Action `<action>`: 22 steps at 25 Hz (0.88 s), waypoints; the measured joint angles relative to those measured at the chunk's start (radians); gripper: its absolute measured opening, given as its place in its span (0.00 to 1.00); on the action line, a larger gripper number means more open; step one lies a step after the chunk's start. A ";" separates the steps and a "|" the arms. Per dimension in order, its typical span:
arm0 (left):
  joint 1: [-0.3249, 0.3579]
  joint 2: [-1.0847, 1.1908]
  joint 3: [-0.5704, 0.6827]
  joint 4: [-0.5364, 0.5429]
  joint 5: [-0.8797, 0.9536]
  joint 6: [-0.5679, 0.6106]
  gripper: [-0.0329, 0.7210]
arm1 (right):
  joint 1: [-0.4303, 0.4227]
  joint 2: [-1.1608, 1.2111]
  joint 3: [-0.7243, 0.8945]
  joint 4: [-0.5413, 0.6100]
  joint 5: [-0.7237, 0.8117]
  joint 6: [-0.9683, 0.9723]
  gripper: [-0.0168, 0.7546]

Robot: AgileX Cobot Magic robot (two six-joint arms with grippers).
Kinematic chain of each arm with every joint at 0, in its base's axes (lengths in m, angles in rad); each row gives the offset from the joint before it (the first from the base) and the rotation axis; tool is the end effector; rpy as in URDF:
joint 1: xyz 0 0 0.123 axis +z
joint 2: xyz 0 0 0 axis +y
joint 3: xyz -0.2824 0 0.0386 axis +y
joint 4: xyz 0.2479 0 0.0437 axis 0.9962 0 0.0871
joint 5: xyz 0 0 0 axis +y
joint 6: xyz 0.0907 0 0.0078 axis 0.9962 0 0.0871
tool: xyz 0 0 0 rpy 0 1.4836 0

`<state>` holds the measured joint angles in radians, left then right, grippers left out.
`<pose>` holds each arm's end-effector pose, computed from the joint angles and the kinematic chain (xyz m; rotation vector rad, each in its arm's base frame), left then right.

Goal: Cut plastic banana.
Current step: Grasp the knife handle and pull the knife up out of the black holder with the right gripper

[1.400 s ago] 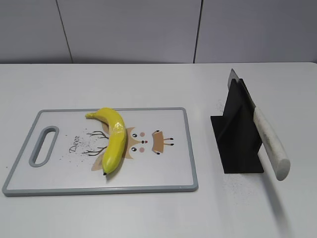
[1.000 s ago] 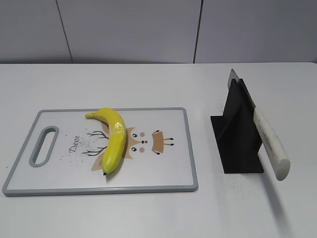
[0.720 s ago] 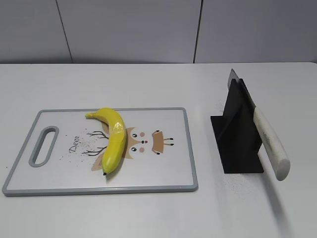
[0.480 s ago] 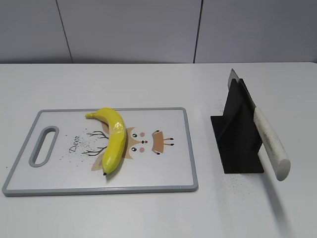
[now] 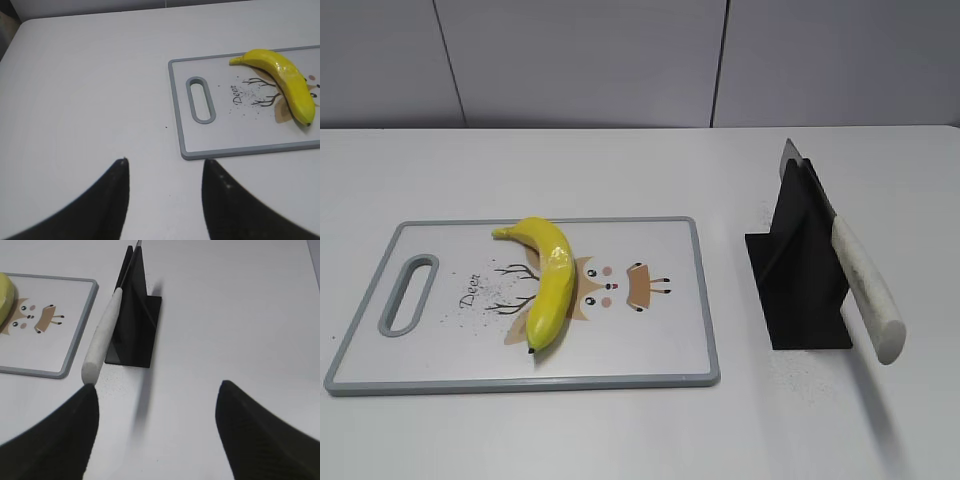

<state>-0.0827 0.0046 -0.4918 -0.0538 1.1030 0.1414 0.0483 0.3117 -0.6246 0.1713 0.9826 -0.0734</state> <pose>-0.0055 -0.0039 0.2716 0.2381 2.0847 -0.0296 0.0403 0.0149 0.3151 -0.1109 2.1433 0.1938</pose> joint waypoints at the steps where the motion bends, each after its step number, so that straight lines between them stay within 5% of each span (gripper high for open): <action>1: 0.000 0.000 0.000 0.000 0.000 0.000 0.65 | 0.000 0.054 -0.020 0.000 -0.010 0.001 0.73; 7: 0.000 0.000 0.000 0.000 0.000 0.000 0.65 | 0.020 0.318 -0.113 -0.002 -0.031 -0.034 0.73; 11: -0.018 0.000 0.000 -0.003 0.000 0.000 0.65 | 0.140 0.441 -0.152 -0.006 -0.046 -0.027 0.73; 17: -0.144 0.000 0.000 -0.011 0.000 0.000 0.65 | 0.354 0.589 -0.218 -0.078 -0.053 0.068 0.72; 22: -0.213 0.000 0.000 -0.011 0.000 0.000 0.65 | 0.378 0.703 -0.269 -0.084 -0.046 0.147 0.72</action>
<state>-0.2962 0.0046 -0.4918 -0.0653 1.1030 0.1414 0.4262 1.0146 -0.8935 0.0876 0.9366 0.0734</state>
